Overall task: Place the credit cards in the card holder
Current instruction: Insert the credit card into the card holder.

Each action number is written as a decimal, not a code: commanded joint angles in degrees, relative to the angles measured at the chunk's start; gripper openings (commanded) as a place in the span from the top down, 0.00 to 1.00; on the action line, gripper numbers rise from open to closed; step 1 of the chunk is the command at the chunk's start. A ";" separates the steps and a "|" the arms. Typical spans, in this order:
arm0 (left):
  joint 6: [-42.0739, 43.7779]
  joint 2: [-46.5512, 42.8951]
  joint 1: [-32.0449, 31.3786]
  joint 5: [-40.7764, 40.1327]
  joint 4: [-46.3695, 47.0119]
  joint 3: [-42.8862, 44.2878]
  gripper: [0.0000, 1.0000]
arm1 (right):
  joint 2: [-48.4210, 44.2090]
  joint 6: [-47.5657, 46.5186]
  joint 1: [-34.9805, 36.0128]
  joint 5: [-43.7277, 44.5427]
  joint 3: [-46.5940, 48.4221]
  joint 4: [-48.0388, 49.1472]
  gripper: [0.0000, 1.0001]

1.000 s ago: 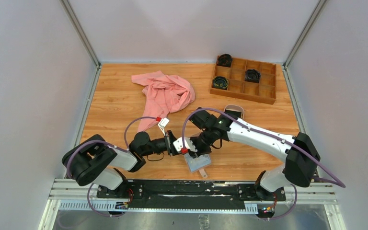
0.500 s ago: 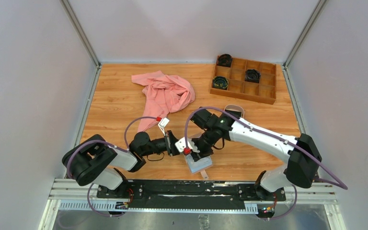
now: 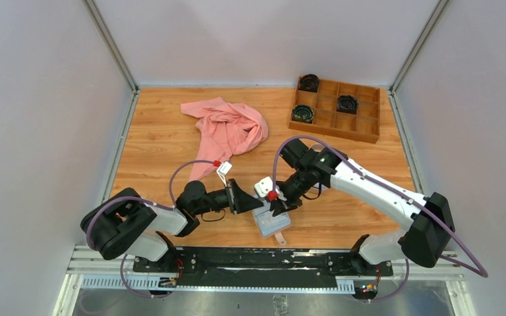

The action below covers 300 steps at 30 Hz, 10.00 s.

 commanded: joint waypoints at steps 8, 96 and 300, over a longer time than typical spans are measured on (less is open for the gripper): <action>5.06 -9.24 -0.08 -2.93 -12.68 0.02 1.00 | -1.24 -7.77 -0.70 -4.32 -2.99 -2.36 0.68; 1.57 -11.99 -0.26 -4.28 -22.15 1.97 1.00 | -3.20 -2.14 -0.85 0.17 -3.51 1.43 0.43; 8.12 -20.76 -0.85 -35.99 -6.36 1.96 1.00 | 5.82 96.67 -29.10 -22.24 -21.15 67.35 0.51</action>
